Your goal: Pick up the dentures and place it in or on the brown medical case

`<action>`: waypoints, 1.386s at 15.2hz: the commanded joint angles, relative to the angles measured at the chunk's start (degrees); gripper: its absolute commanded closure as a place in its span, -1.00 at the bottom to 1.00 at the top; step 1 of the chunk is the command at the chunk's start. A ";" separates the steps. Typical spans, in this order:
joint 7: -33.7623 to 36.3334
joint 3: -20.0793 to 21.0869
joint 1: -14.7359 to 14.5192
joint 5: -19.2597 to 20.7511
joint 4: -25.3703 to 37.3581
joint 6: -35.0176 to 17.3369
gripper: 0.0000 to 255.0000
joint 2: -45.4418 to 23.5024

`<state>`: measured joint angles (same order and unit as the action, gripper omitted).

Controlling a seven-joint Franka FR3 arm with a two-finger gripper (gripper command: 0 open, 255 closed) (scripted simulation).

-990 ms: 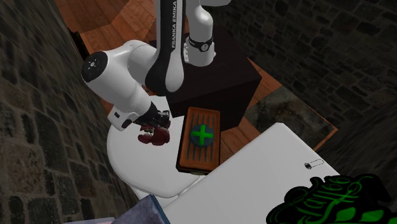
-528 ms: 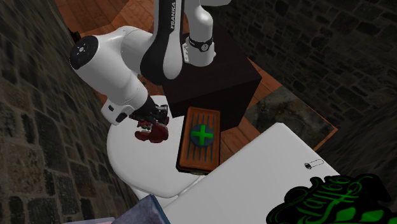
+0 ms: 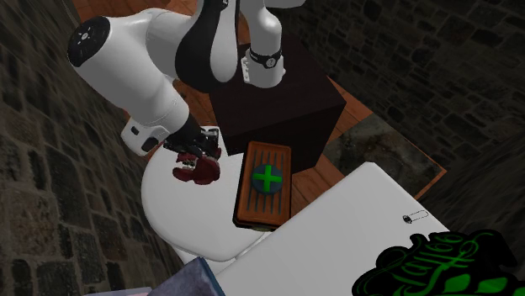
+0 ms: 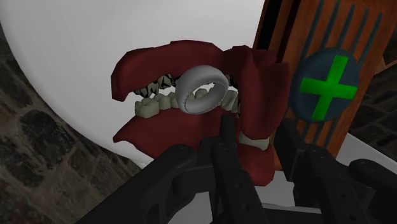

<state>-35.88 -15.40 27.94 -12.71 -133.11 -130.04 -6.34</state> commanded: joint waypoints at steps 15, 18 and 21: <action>16.62 6.97 -6.73 2.38 -5.71 6.26 1.00 14.76; 21.01 9.56 -8.68 1.79 -6.34 7.29 1.00 17.15; 22.41 10.64 -9.56 1.17 -7.17 6.12 1.00 17.07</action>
<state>-13.63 -4.94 18.55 -11.33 -139.94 -123.22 11.03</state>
